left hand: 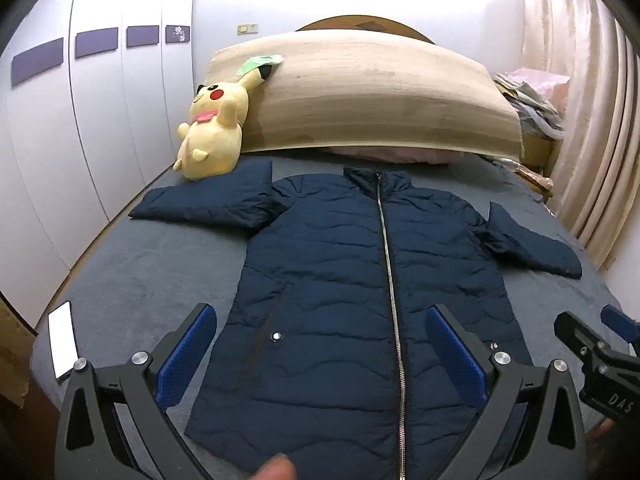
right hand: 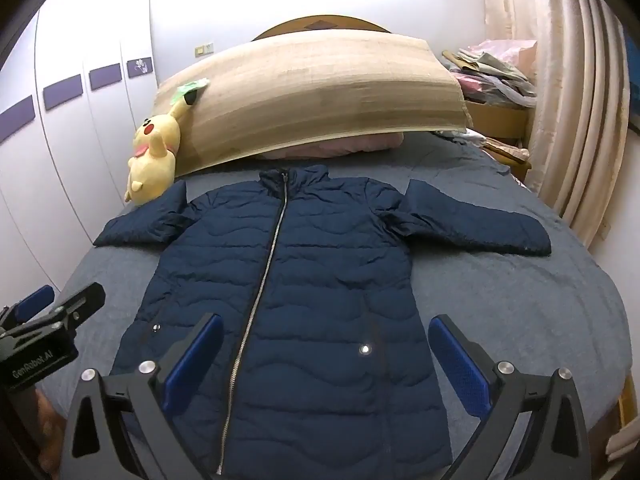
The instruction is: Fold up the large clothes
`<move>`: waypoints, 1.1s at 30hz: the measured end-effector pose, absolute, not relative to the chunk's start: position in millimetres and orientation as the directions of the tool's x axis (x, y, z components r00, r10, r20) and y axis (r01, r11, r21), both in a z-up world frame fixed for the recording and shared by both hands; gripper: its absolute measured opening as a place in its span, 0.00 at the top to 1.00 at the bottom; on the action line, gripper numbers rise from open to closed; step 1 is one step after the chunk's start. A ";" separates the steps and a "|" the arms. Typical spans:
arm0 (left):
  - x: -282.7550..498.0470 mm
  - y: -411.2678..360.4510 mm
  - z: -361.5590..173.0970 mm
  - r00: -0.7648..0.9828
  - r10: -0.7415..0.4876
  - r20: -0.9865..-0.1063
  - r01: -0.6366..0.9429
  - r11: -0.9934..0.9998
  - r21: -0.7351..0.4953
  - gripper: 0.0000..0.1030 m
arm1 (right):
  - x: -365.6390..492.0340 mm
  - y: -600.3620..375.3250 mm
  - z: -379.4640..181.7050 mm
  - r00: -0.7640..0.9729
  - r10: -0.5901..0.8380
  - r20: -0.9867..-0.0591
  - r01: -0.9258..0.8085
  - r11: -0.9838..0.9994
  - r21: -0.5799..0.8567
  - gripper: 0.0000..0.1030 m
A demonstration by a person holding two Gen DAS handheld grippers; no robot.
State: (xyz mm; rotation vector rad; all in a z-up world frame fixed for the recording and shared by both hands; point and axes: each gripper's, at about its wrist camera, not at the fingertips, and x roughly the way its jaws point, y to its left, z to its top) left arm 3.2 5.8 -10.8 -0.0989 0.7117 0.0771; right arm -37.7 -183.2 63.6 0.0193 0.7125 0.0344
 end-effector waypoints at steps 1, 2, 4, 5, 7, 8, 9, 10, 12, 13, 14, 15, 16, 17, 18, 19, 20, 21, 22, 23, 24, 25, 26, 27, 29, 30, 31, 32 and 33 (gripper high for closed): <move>4.1 6.0 -11.4 0.754 0.034 -0.656 -0.100 0.993 -0.063 0.00 | -37.4 -183.4 63.9 0.757 0.037 -0.652 -0.024 0.999 0.029 0.00; 0.1 5.1 -13.7 0.756 0.037 -0.653 -0.097 0.994 -0.057 0.00 | -37.4 -183.5 64.3 0.758 0.038 -0.651 -0.024 0.999 0.030 0.00; 0.3 4.7 -15.0 0.755 0.045 -0.654 -0.099 0.994 -0.047 0.00 | -36.8 -183.3 65.4 0.759 0.038 -0.650 -0.026 0.999 0.028 0.00; 0.6 4.7 -15.5 0.754 0.044 -0.655 -0.098 0.994 -0.046 0.00 | -36.7 -183.3 65.4 0.760 0.037 -0.649 -0.025 0.999 0.028 0.00; 0.9 3.3 -16.1 0.753 0.044 -0.657 -0.096 0.994 -0.044 0.00 | -35.6 -183.3 65.2 0.760 0.038 -0.649 -0.025 0.999 0.028 0.00; 1.4 1.9 -16.7 0.751 0.045 -0.659 -0.096 0.995 -0.042 0.00 | -35.6 -182.5 65.7 0.759 0.036 -0.650 -0.024 0.999 0.027 0.00; 1.8 1.9 -17.2 0.750 0.044 -0.660 -0.094 0.995 -0.042 0.00 | -35.2 -182.6 65.3 0.758 0.036 -0.652 -0.025 0.999 0.027 0.00; 2.1 1.8 -17.6 0.750 0.044 -0.660 -0.093 0.995 -0.040 0.00 | -35.6 -182.9 65.1 0.757 0.038 -0.652 -0.026 0.999 0.027 0.00; 2.6 1.8 -18.3 0.750 0.047 -0.660 -0.094 0.995 -0.036 0.00 | -35.2 -182.6 65.4 0.757 0.038 -0.652 -0.027 0.999 0.027 0.00; 3.0 2.0 -18.5 0.749 0.047 -0.661 -0.094 0.995 -0.035 0.00 | -34.8 -182.6 65.4 0.756 0.038 -0.653 -0.026 0.999 0.027 0.00; 2.8 1.5 -18.8 0.749 0.047 -0.660 -0.094 0.995 -0.036 0.00 | -34.0 -182.4 65.5 0.755 0.038 -0.655 -0.026 0.999 0.028 0.00; 1.6 0.4 -19.0 0.751 0.048 -0.659 -0.094 0.995 -0.035 0.00 | -33.3 -182.3 65.4 0.754 0.040 -0.656 -0.027 0.999 0.029 0.00; 1.8 0.4 -19.1 0.751 0.049 -0.659 -0.095 0.995 -0.034 0.00 | -33.0 -181.9 65.5 0.753 0.039 -0.657 -0.029 0.999 0.026 0.00; 2.1 0.5 -19.1 0.751 0.051 -0.659 -0.097 0.995 -0.033 0.00 | -31.9 -181.0 65.2 0.752 0.038 -0.658 -0.029 0.999 0.025 0.00; 1.7 0.2 -19.8 0.751 0.051 -0.658 -0.098 0.995 -0.034 0.00 | -31.8 -180.8 65.4 0.751 0.040 -0.659 -0.031 0.999 0.025 0.00; 1.8 0.2 -19.9 0.751 0.052 -0.658 -0.098 0.995 -0.034 0.00 | -31.6 -180.6 65.3 0.752 0.041 -0.658 -0.031 0.999 0.026 0.00; 1.8 0.2 -19.9 0.751 0.053 -0.658 -0.099 0.994 -0.034 0.00 | -31.6 -180.6 65.2 0.752 0.042 -0.658 -0.032 0.999 0.026 0.00; 1.8 0.3 -20.0 0.751 0.052 -0.658 -0.100 0.994 -0.035 0.00 | -31.4 -180.6 65.1 0.752 0.041 -0.658 -0.032 0.999 0.025 0.00; 1.9 0.4 -20.2 0.751 0.051 -0.658 -0.100 0.994 -0.037 0.00 | -30.8 -180.5 65.1 0.751 0.041 -0.659 -0.033 0.999 0.025 0.00; 2.0 0.5 -20.4 0.751 0.051 -0.658 -0.101 0.994 -0.038 0.00 | -30.5 -180.5 64.8 0.751 0.042 -0.659 -0.033 0.999 0.025 0.00; 2.2 0.4 -20.6 0.751 0.052 -0.659 -0.103 0.994 -0.038 0.00 | -30.3 -180.3 65.0 0.751 0.042 -0.659 -0.034 0.999 0.024 0.00; 2.7 0.9 -20.9 0.750 0.052 -0.659 -0.103 0.994 -0.039 0.00 | -30.1 -180.0 65.0 0.752 0.039 -0.658 -0.033 0.999 0.022 0.00; 2.9 4.1 -19.4 0.750 0.050 -0.659 -0.102 0.994 -0.040 0.00 | -29.8 -179.2 65.3 0.752 0.039 -0.658 -0.034 0.999 0.021 0.00; 3.0 4.2 -19.3 0.750 0.050 -0.659 -0.102 0.994 -0.041 0.00 | -29.2 -179.1 65.4 0.752 0.040 -0.657 -0.034 0.999 0.022 0.00; 3.1 4.1 -19.1 0.751 0.052 -0.659 -0.103 0.994 -0.038 0.00 | -28.5 -178.7 65.0 0.753 0.040 -0.657 -0.036 0.999 0.020 0.00; 3.5 4.3 -19.3 0.751 0.051 -0.659 -0.102 0.994 -0.039 0.00 | -28.6 -178.6 65.1 0.753 0.039 -0.657 -0.035 0.999 0.019 0.00; 3.8 4.4 -19.4 0.751 0.050 -0.659 -0.101 0.994 -0.040 0.00 | -28.1 -178.6 64.9 0.752 0.040 -0.658 -0.035 0.999 0.021 0.00; 4.1 4.4 -19.6 0.751 0.050 -0.659 -0.101 0.994 -0.040 0.00 | -27.9 -178.5 64.9 0.752 0.041 -0.658 -0.036 0.999 0.022 0.00; 4.5 4.5 -19.8 0.751 0.052 -0.659 -0.102 0.994 -0.039 0.00 | -27.4 -178.2 64.6 0.752 0.041 -0.658 -0.036 0.999 0.021 0.00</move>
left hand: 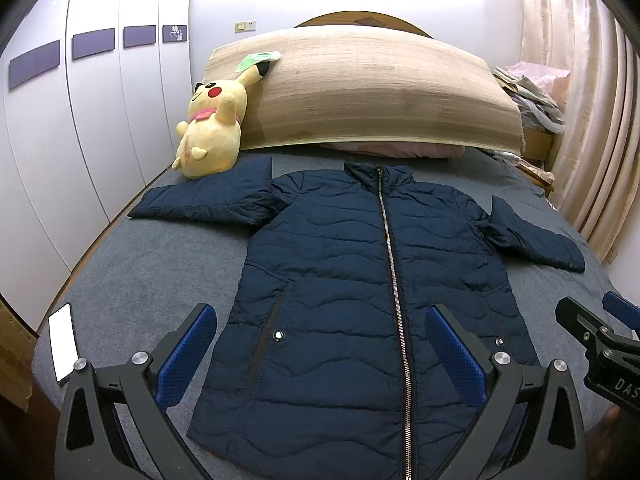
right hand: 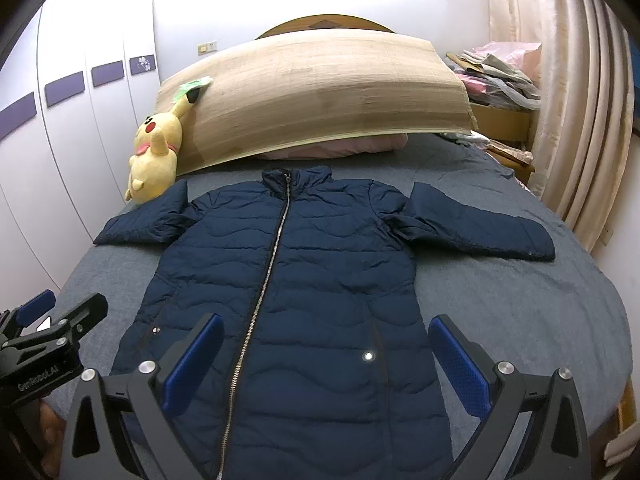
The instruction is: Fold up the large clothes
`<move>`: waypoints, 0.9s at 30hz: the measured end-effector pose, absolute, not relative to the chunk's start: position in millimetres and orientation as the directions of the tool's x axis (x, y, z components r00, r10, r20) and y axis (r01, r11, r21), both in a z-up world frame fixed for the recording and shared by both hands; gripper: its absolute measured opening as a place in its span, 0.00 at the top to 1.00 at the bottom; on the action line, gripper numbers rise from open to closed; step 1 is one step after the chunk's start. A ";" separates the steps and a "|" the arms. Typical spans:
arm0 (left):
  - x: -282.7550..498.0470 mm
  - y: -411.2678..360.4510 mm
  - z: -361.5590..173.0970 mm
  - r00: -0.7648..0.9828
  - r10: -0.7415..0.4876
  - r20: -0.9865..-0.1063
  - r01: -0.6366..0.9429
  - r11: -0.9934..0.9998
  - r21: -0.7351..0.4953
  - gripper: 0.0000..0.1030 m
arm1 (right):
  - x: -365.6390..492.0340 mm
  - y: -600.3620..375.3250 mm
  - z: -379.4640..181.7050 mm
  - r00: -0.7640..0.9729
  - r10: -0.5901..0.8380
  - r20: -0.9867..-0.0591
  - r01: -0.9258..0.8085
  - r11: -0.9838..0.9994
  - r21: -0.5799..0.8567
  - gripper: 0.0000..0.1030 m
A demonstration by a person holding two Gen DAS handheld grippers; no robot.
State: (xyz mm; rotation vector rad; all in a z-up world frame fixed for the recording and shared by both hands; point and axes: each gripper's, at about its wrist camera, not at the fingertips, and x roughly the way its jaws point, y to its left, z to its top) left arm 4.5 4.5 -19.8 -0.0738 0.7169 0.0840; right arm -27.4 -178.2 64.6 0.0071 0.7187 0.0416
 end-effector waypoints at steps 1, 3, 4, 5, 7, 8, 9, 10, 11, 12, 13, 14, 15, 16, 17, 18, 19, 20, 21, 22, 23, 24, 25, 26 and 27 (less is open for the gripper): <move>5.0 4.6 -20.1 0.751 0.052 -0.659 -0.102 0.994 -0.039 0.00 | -27.7 -178.3 64.8 0.752 0.039 -0.658 -0.035 0.999 0.019 0.00; 4.8 4.8 -19.9 0.750 0.049 -0.659 -0.101 0.994 -0.041 0.00 | -27.6 -178.6 64.7 0.752 0.041 -0.658 -0.037 0.999 0.020 0.00; 3.7 4.9 -19.3 0.751 0.050 -0.659 -0.101 0.994 -0.039 0.00 | -27.3 -178.5 64.7 0.752 0.040 -0.658 -0.036 0.999 0.020 0.00; 4.0 4.9 -19.5 0.750 0.051 -0.659 -0.102 0.994 -0.039 0.00 | -27.5 -178.6 64.8 0.752 0.040 -0.658 -0.035 0.999 0.020 0.00; 3.8 5.3 -19.6 0.750 0.050 -0.659 -0.101 0.994 -0.040 0.00 | -27.7 -178.6 64.8 0.752 0.041 -0.658 -0.035 0.999 0.022 0.00; 4.1 5.3 -19.9 0.749 0.050 -0.660 -0.101 0.994 -0.039 0.00 | -27.4 -178.6 64.5 0.752 0.040 -0.658 -0.035 0.999 0.021 0.00; 4.1 5.4 -20.2 0.749 0.051 -0.660 -0.102 0.994 -0.039 0.00 | -27.0 -178.8 64.2 0.751 0.040 -0.659 -0.035 0.999 0.021 0.00; 4.3 5.7 -20.6 0.749 0.052 -0.660 -0.103 0.994 -0.039 0.00 | -26.6 -179.1 63.4 0.750 0.042 -0.660 -0.036 0.999 0.023 0.00; 4.8 5.8 -21.0 0.747 0.052 -0.663 -0.103 0.994 -0.039 0.00 | -26.6 -179.3 63.1 0.750 0.044 -0.660 -0.037 0.999 0.024 0.00; 4.8 5.6 -21.6 0.746 0.051 -0.664 -0.104 0.994 -0.040 0.00 | -26.6 -179.4 62.6 0.750 0.043 -0.660 -0.037 0.999 0.023 0.00; 4.7 5.7 -22.1 0.746 0.052 -0.664 -0.105 0.994 -0.039 0.00 | -26.3 -179.8 62.2 0.750 0.044 -0.660 -0.037 0.999 0.024 0.00; 4.5 5.5 -22.0 0.747 0.054 -0.663 -0.106 0.994 -0.038 0.00 | -25.7 -179.8 62.2 0.749 0.044 -0.661 -0.037 0.999 0.025 0.00; 4.7 5.1 -22.5 0.747 0.054 -0.663 -0.106 0.994 -0.038 0.00 | -25.2 -180.1 61.4 0.748 0.046 -0.662 -0.037 0.999 0.027 0.00; 4.6 4.8 -22.6 0.747 0.054 -0.663 -0.105 0.994 -0.037 0.00 | -24.7 -180.1 61.0 0.748 0.046 -0.663 -0.037 0.999 0.028 0.00; 4.4 4.4 -22.8 0.747 0.057 -0.663 -0.107 0.994 -0.035 0.00 | -24.7 -180.4 60.8 0.747 0.046 -0.663 -0.037 0.999 0.028 0.00; 4.5 4.5 -23.0 0.747 0.057 -0.663 -0.107 0.994 -0.035 0.00 | -24.0 -180.2 60.2 0.746 0.046 -0.664 -0.037 0.999 0.028 0.00; 4.6 4.5 -23.2 0.746 0.056 -0.663 -0.107 0.994 -0.037 0.00 | -23.9 -180.0 60.2 0.746 0.047 -0.665 -0.038 0.999 0.028 0.00; 4.7 4.3 -23.1 0.746 0.055 -0.663 -0.107 0.994 -0.037 0.00 | -23.9 -179.8 60.2 0.747 0.047 -0.664 -0.039 0.999 0.027 0.00; 4.6 3.9 -23.1 0.746 0.057 -0.663 -0.108 0.994 -0.036 0.00 | -24.0 -179.8 60.2 0.747 0.048 -0.663 -0.039 0.999 0.027 0.00; 4.7 4.2 -23.0 0.747 0.057 -0.663 -0.107 0.994 -0.036 0.00 | -24.3 -179.9 60.0 0.747 0.048 -0.663 -0.040 0.999 0.028 0.00; 4.7 4.1 -22.9 0.747 0.056 -0.663 -0.107 0.994 -0.036 0.00 | -24.5 -180.0 59.9 0.748 0.048 -0.662 -0.040 0.999 0.028 0.00; 4.5 4.2 -22.8 0.747 0.055 -0.662 -0.106 0.994 -0.037 0.00 | -24.5 -179.9 60.0 0.748 0.048 -0.662 -0.040 0.999 0.027 0.00; 4.4 4.7 -22.7 0.748 0.056 -0.662 -0.106 0.994 -0.036 0.00 | -24.5 -179.8 59.9 0.748 0.047 -0.661 -0.040 0.999 0.026 0.00; 4.1 4.5 -22.7 0.748 0.056 -0.661 -0.106 0.994 -0.036 0.00 | -24.5 -179.7 59.6 0.748 0.048 -0.662 -0.040 0.999 0.027 0.00; 4.1 4.9 -22.5 0.748 0.055 -0.661 -0.106 0.994 -0.037 0.00 | -24.3 -179.4 59.3 0.747 0.048 -0.663 -0.040 0.999 0.027 0.00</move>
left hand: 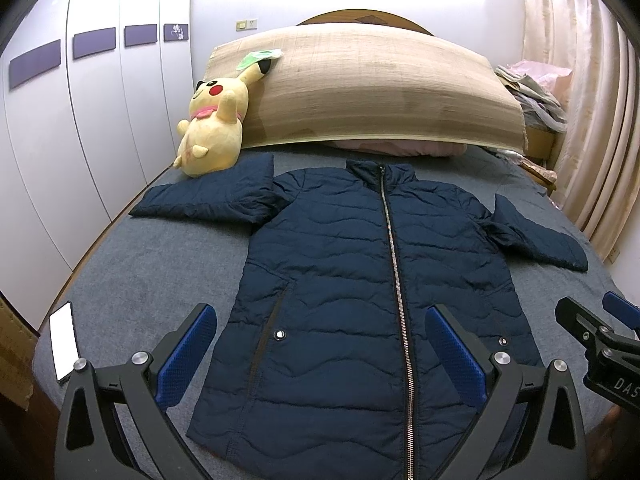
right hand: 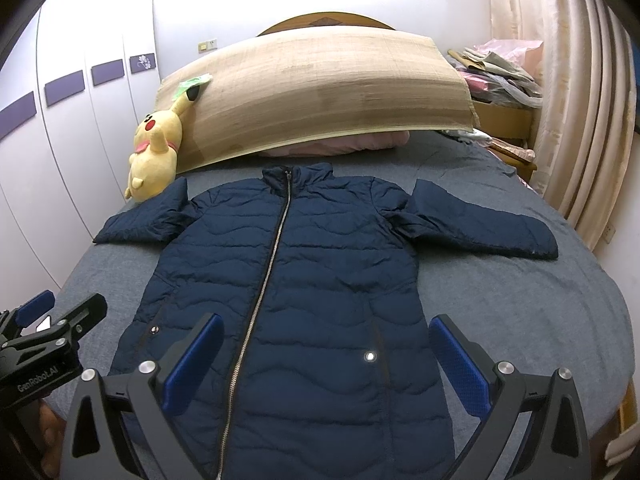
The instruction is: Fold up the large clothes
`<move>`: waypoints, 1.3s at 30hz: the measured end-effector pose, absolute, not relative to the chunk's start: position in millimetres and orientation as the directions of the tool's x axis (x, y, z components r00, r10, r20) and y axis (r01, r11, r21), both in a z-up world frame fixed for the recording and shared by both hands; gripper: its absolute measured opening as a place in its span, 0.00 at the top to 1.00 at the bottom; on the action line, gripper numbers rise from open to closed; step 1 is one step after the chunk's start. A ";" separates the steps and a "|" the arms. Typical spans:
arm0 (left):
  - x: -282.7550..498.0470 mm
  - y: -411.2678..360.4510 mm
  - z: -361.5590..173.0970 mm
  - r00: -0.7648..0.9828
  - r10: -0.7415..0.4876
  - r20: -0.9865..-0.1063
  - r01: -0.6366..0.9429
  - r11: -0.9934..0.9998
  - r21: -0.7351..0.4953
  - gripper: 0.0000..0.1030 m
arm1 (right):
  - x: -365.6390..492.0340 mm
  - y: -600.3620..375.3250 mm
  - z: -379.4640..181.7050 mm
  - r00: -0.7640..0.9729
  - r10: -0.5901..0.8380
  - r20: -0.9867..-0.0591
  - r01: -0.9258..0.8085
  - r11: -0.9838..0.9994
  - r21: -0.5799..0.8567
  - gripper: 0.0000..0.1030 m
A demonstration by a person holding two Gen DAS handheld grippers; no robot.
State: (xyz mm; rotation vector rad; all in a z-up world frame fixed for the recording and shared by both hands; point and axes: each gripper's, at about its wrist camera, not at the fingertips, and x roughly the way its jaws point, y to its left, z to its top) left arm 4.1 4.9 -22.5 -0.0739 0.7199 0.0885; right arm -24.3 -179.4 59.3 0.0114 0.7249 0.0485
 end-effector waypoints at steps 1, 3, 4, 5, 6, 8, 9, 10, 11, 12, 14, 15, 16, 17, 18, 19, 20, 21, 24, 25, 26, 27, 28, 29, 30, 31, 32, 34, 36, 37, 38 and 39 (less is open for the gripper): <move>4.2 5.1 -22.3 0.749 0.055 -0.661 -0.106 0.994 -0.038 0.00 | -24.4 -179.1 59.4 0.747 0.048 -0.663 -0.041 0.999 0.026 0.00; 4.3 5.1 -22.2 0.748 0.055 -0.661 -0.107 0.994 -0.038 0.00 | -24.7 -178.4 58.9 0.747 0.048 -0.664 -0.042 0.999 0.025 0.00; 4.5 5.5 -22.1 0.748 0.055 -0.661 -0.106 0.994 -0.038 0.00 | -24.2 -178.4 58.7 0.746 0.049 -0.665 -0.043 0.999 0.026 0.00; 4.3 5.4 -22.2 0.748 0.055 -0.661 -0.106 0.994 -0.037 0.00 | -23.9 -178.1 58.7 0.745 0.049 -0.665 -0.043 0.999 0.026 0.00; 4.4 5.5 -22.1 0.748 0.055 -0.661 -0.106 0.994 -0.037 0.00 | -23.9 -178.2 58.3 0.745 0.049 -0.666 -0.043 0.999 0.026 0.00; 4.4 5.7 -22.2 0.748 0.055 -0.662 -0.108 0.993 -0.038 0.00 | -23.8 -178.3 57.2 0.743 0.050 -0.667 -0.043 0.999 0.026 0.00; 5.3 5.9 -21.7 0.747 0.055 -0.663 -0.108 0.993 -0.039 0.00 | -23.7 -178.1 57.1 0.743 0.051 -0.667 -0.044 0.999 0.026 0.00; 5.7 5.8 -21.4 0.746 0.056 -0.663 -0.108 0.993 -0.038 0.00 | -23.6 -178.1 56.8 0.743 0.051 -0.667 -0.044 0.999 0.027 0.00; 6.0 5.8 -21.4 0.746 0.058 -0.663 -0.108 0.993 -0.036 0.00 | -23.5 -178.3 56.5 0.743 0.051 -0.667 -0.044 0.999 0.027 0.00; 6.1 5.6 -21.3 0.746 0.059 -0.663 -0.109 0.993 -0.034 0.00 | -23.2 -178.3 56.1 0.743 0.051 -0.667 -0.044 0.999 0.027 0.00; 6.7 5.2 -21.9 0.745 0.060 -0.664 -0.110 0.993 -0.034 0.00 | -22.9 -178.5 55.7 0.741 0.054 -0.669 -0.046 0.999 0.030 0.00; 7.2 4.9 -22.5 0.744 0.062 -0.665 -0.110 0.993 -0.031 0.00 | -22.5 -179.0 55.1 0.740 0.054 -0.670 -0.045 0.999 0.031 0.00; 8.0 4.4 -23.2 0.743 0.065 -0.667 -0.111 0.993 -0.028 0.00 | -22.0 -179.7 53.9 0.739 0.056 -0.672 -0.045 0.998 0.034 0.00; 9.2 4.4 -24.7 0.740 0.067 -0.669 -0.112 0.993 -0.025 0.00 | -21.2 -180.9 52.4 0.736 0.058 -0.674 -0.045 0.998 0.037 0.00; 10.3 5.0 -26.5 0.737 0.068 -0.672 -0.113 0.993 -0.024 0.00 | -20.4 -182.1 50.7 0.733 0.063 -0.677 -0.046 0.998 0.043 0.00; 12.1 5.8 -29.5 0.732 0.072 -0.677 -0.116 0.993 -0.020 0.00 | -19.2 -184.0 48.2 0.727 0.072 -0.682 -0.048 0.997 0.054 0.00; 13.9 6.9 -32.6 0.728 0.077 -0.682 -0.121 0.993 -0.017 0.00 | -17.6 -186.7 45.0 0.719 0.087 -0.690 -0.053 0.996 0.071 0.00; 16.3 9.4 -37.3 0.720 0.083 -0.689 -0.128 0.992 -0.014 0.00 | -16.4 -191.8 39.8 0.707 0.111 -0.699 -0.059 0.993 0.098 0.00; 24.6 21.5 -55.2 0.684 0.092 -0.724 -0.162 0.986 -0.028 0.00 | -13.6 -214.8 20.0 0.665 0.169 -0.727 -0.051 0.982 0.181 0.00; 27.6 25.6 -61.8 0.667 0.089 -0.740 -0.174 0.984 -0.038 0.00 | -12.9 -225.6 12.7 0.652 0.188 -0.734 -0.041 0.976 0.214 0.00; 31.6 30.7 -68.9 0.650 0.084 -0.755 -0.187 0.981 -0.051 0.00 | -12.6 -234.3 7.4 0.645 0.201 -0.737 -0.030 0.971 0.238 0.00; 33.8 32.9 -73.5 0.641 0.086 -0.762 -0.195 0.979 -0.054 0.00 | -11.2 -250.2 -0.8 0.635 0.222 -0.740 -0.006 0.959 0.283 0.00; 36.7 35.3 -78.2 0.631 0.092 -0.770 -0.203 0.978 -0.050 0.00 | -9.1 -262.4 -5.6 0.629 0.241 -0.739 0.011 0.948 0.318 0.00; 39.4 37.0 -82.6 0.624 0.099 -0.775 -0.209 0.977 -0.043 0.00 | -5.7 -277.3 -9.9 0.624 0.261 -0.736 0.033 0.933 0.359 0.00; 41.3 37.1 -85.3 0.618 0.103 -0.779 -0.211 0.977 -0.038 0.00 | -1.8 -295.9 -14.1 0.627 0.279 -0.728 0.061 0.913 0.402 0.00; 43.4 37.8 -88.5 0.613 0.108 -0.783 -0.213 0.976 -0.033 0.00 | 3.6 -316.9 -16.9 0.639 0.293 -0.711 0.092 0.889 0.449 0.00; 46.1 39.0 -91.4 0.608 0.112 -0.786 -0.216 0.976 -0.028 0.00 | 10.1 -340.9 -19.1 0.659 0.303 -0.688 0.125 0.858 0.497 0.00; 51.5 41.7 -98.1 0.596 0.122 -0.793 -0.226 0.974 -0.020 0.00 | 22.6 -383.9 -22.3 0.697 0.300 -0.652 0.191 0.798 0.571 0.00; 55.6 44.4 -104.6 0.586 0.127 -0.801 -0.235 0.972 -0.018 0.00 | 37.9 -428.7 -26.4 0.735 0.290 -0.613 0.254 0.721 0.645 0.00; 58.4 45.7 -108.5 0.581 0.131 -0.803 -0.241 0.970 -0.016 0.00 | 46.7 -452.7 -31.0 0.754 0.286 -0.591 0.282 0.672 0.685 0.00; 60.9 46.2 -111.5 0.577 0.136 -0.806 -0.246 0.969 -0.013 0.00 | 57.7 -476.5 -37.2 0.769 0.283 -0.573 0.309 0.620 0.721 0.00; 64.2 47.3 -115.4 0.571 0.140 -0.809 -0.252 0.968 -0.010 0.00 | 66.4 -492.1 -41.5 0.775 0.279 -0.566 0.327 0.590 0.738 0.00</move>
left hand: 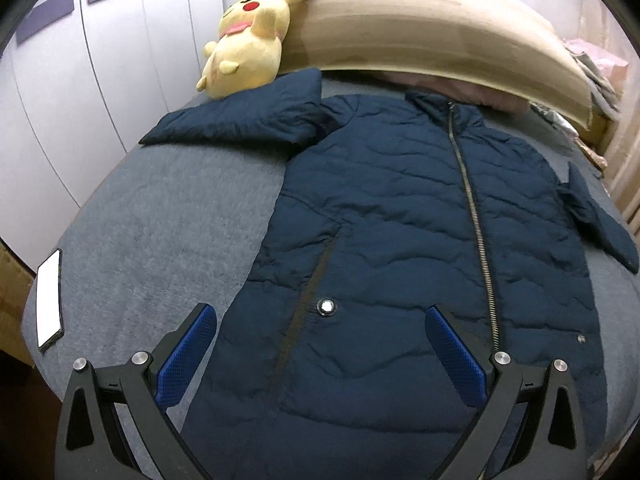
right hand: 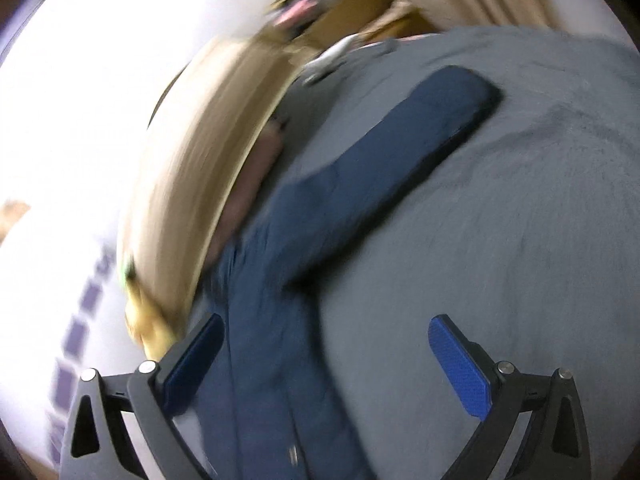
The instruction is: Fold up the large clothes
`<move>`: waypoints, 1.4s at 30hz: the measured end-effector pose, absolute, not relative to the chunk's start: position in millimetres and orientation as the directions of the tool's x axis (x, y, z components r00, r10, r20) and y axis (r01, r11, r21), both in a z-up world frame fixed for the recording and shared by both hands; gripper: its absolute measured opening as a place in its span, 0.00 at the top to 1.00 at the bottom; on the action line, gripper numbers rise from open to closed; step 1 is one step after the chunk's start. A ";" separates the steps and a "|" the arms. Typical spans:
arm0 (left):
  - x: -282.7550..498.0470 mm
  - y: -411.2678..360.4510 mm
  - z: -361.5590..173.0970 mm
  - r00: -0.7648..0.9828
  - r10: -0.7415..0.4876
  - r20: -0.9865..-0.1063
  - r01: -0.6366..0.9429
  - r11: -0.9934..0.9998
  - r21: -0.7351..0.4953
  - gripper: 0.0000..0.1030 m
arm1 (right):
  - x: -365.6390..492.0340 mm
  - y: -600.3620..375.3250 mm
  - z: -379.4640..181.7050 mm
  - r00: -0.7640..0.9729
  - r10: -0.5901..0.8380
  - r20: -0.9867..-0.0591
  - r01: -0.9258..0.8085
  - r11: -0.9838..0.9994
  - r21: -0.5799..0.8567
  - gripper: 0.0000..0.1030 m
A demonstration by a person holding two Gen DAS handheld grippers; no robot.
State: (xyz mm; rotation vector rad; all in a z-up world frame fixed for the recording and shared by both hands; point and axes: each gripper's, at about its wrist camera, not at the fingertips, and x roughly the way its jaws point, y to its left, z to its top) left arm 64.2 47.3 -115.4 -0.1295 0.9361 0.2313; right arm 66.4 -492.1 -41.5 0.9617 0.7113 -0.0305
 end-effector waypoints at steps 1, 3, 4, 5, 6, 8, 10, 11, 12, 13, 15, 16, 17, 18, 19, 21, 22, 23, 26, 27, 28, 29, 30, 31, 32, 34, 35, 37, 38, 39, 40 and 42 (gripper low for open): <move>67.9 48.2 -119.2 0.565 0.145 -0.813 -0.256 0.967 -0.005 0.00 | 78.9 -512.5 -48.2 0.783 0.265 -0.563 0.354 0.554 0.753 0.01; 74.5 49.9 -124.4 0.554 0.160 -0.817 -0.263 0.965 0.010 0.00 | 100.2 -546.4 -62.6 0.792 0.226 -0.568 0.408 0.497 0.766 0.09; 78.1 50.8 -127.2 0.549 0.168 -0.819 -0.266 0.964 0.020 0.00 | 108.8 -558.8 -69.2 0.792 0.216 -0.571 0.427 0.472 0.771 0.18; 82.3 51.9 -129.9 0.545 0.177 -0.820 -0.269 0.963 0.029 0.00 | 118.9 -572.8 -77.8 0.789 0.207 -0.578 0.452 0.440 0.776 0.23; 85.7 54.6 -131.7 0.543 0.183 -0.819 -0.274 0.961 0.033 0.00 | 130.3 -587.4 -86.7 0.782 0.195 -0.591 0.482 0.412 0.773 0.33; 92.4 58.4 -134.2 0.543 0.197 -0.817 -0.288 0.957 0.040 0.00 | 145.2 -604.9 -95.9 0.772 0.169 -0.613 0.519 0.388 0.761 0.34; 99.2 61.2 -135.9 0.541 0.207 -0.815 -0.295 0.954 0.046 0.00 | 159.6 -619.0 -104.5 0.765 0.138 -0.629 0.547 0.375 0.748 0.34; 102.5 62.6 -136.7 0.544 0.213 -0.812 -0.299 0.953 0.050 0.00 | 167.3 -624.5 -108.2 0.764 0.129 -0.632 0.556 0.367 0.746 0.34; 105.2 63.1 -137.4 0.544 0.218 -0.810 -0.302 0.952 0.054 0.00 | 174.9 -628.2 -109.6 0.764 0.122 -0.633 0.558 0.368 0.744 0.34; 107.9 63.5 -138.3 0.543 0.225 -0.809 -0.304 0.951 0.060 0.00 | 180.4 -633.5 -111.9 0.760 0.116 -0.639 0.562 0.376 0.736 0.34; 113.9 65.3 -141.5 0.536 0.232 -0.812 -0.308 0.949 0.068 0.00 | 196.8 -638.0 -117.1 0.731 0.101 -0.675 0.592 0.398 0.701 0.37; 115.4 66.1 -143.0 0.535 0.234 -0.812 -0.309 0.948 0.070 0.00 | 198.2 -641.6 -119.5 0.718 0.088 -0.690 0.606 0.408 0.683 0.51; 116.0 68.4 -144.7 0.534 0.237 -0.811 -0.313 0.947 0.071 0.00 | 201.2 -641.4 -119.1 0.691 0.073 -0.719 0.631 0.425 0.649 0.64; 115.6 70.6 -145.8 0.532 0.238 -0.812 -0.317 0.946 0.070 0.00 | 206.2 -642.7 -119.4 0.659 0.060 -0.750 0.655 0.444 0.611 0.75; 115.9 73.3 -147.6 0.530 0.236 -0.815 -0.321 0.945 0.064 0.00 | 211.4 -643.2 -116.8 0.636 0.052 -0.770 0.665 0.469 0.581 0.82; 114.4 81.6 -150.7 0.526 0.233 -0.818 -0.334 0.941 0.053 0.00 | 222.4 -635.5 -94.4 0.625 0.015 -0.780 0.649 0.546 0.530 0.88; 113.2 86.5 -151.7 0.526 0.232 -0.818 -0.342 0.938 0.047 0.00 | 225.4 -630.2 -79.8 0.634 -0.006 -0.773 0.632 0.581 0.513 0.89; 111.7 89.9 -151.9 0.527 0.230 -0.818 -0.348 0.937 0.040 0.00 | 230.2 -620.8 -57.6 0.652 -0.036 -0.757 0.603 0.631 0.489 0.90; 106.7 102.7 -151.4 0.538 0.221 -0.814 -0.374 0.927 0.004 0.00 | 245.0 -582.2 6.9 0.712 -0.068 -0.699 0.502 0.745 0.439 0.92; 104.8 106.4 -150.9 0.542 0.212 -0.813 -0.381 0.925 -0.012 0.00 | 249.1 -567.3 26.1 0.734 -0.070 -0.676 0.468 0.774 0.427 0.92; 102.8 109.5 -150.4 0.547 0.206 -0.811 -0.386 0.922 -0.026 0.00 | 253.8 -547.5 48.4 0.758 -0.068 -0.649 0.426 0.805 0.413 0.92; 100.6 111.9 -149.8 0.551 0.201 -0.810 -0.389 0.921 -0.036 0.00 | 258.1 -526.2 67.5 0.779 -0.059 -0.625 0.383 0.833 0.398 0.92; 98.0 114.3 -149.1 0.556 0.195 -0.808 -0.390 0.920 -0.046 0.00 | 263.6 -499.6 87.8 0.800 -0.044 -0.598 0.330 0.864 0.379 0.92; 95.5 116.5 -148.3 0.561 0.191 -0.806 -0.390 0.919 -0.054 0.00 | 271.8 -476.0 98.9 0.812 -0.028 -0.584 0.293 0.884 0.365 0.92; 91.8 119.8 -147.0 0.566 0.189 -0.802 -0.393 0.917 -0.061 0.00 | 276.9 -447.2 112.8 0.826 -0.004 -0.564 0.241 0.907 0.346 0.92; 86.3 125.7 -144.8 0.574 0.188 -0.797 -0.403 0.912 -0.075 0.00 | 281.8 -398.7 130.4 0.842 0.045 -0.537 0.156 0.934 0.323 0.92; 84.1 129.5 -143.8 0.577 0.187 -0.795 -0.409 0.909 -0.083 0.00 | 284.3 -369.3 136.9 0.846 0.081 -0.527 0.104 0.944 0.313 0.92; 77.4 139.6 -141.3 0.584 0.188 -0.789 -0.428 0.898 -0.102 0.00 | 285.9 -318.4 141.4 0.845 0.136 -0.517 0.023 0.957 0.289 0.92; 75.2 143.5 -140.6 0.587 0.190 -0.787 -0.435 0.894 -0.109 0.00 | 288.1 -289.8 139.8 0.839 0.170 -0.518 -0.022 0.960 0.279 0.92; 72.5 149.0 -139.3 0.590 0.192 -0.784 -0.444 0.889 -0.116 0.00 | 289.6 -262.0 134.1 0.826 0.207 -0.524 -0.065 0.959 0.276 0.92; 70.3 154.8 -137.8 0.593 0.195 -0.781 -0.453 0.883 -0.124 0.00 | 290.8 -238.8 126.5 0.814 0.230 -0.533 -0.093 0.958 0.272 0.92; 67.4 164.4 -135.3 0.598 0.199 -0.776 -0.468 0.873 -0.137 0.00 | 294.0 -196.8 103.6 0.778 0.265 -0.569 -0.135 0.956 0.260 0.92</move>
